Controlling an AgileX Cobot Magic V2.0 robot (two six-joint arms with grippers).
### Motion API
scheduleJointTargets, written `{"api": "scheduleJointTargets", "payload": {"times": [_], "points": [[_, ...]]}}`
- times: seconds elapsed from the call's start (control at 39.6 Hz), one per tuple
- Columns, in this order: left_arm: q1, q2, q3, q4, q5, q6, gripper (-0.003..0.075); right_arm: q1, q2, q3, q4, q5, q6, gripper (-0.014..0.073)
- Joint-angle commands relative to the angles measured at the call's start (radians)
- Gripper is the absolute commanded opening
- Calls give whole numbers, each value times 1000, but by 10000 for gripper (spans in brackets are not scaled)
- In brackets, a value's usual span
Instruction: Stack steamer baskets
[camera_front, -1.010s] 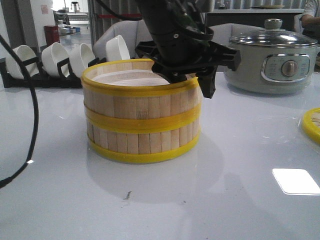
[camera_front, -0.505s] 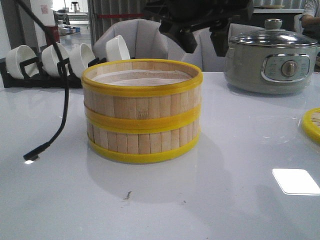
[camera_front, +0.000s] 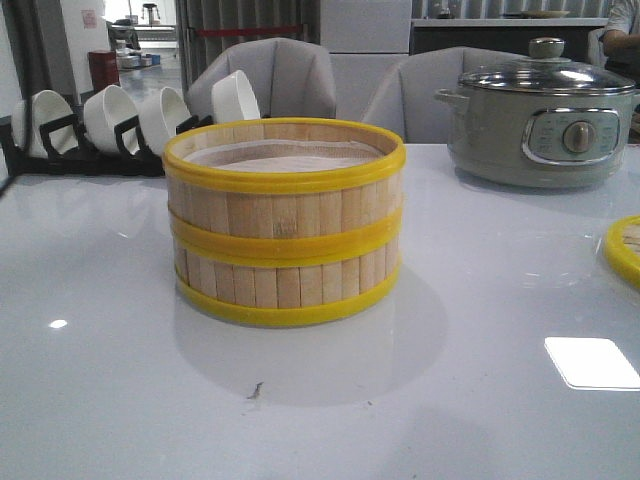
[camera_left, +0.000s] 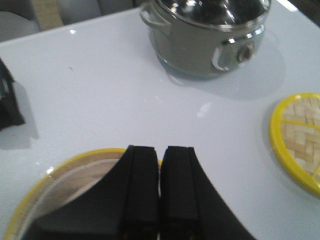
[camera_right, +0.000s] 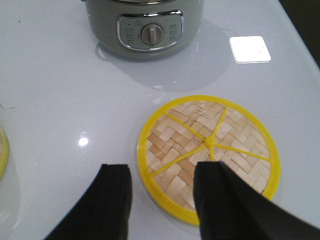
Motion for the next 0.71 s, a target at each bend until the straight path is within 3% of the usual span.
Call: {"api": "scheduleJointTargets", "payload": {"times": [0.0, 0.33, 0.68], "points": [[58, -119, -39, 9, -67, -8, 88, 0, -7, -39, -4, -70, -3, 403], [297, -335, 67, 9, -64, -11, 88, 0, -7, -39, -2, -72, -3, 403], [430, -634, 498, 4, -197, -14, 88, 0, -7, -39, 11, -75, -3, 403]]}}
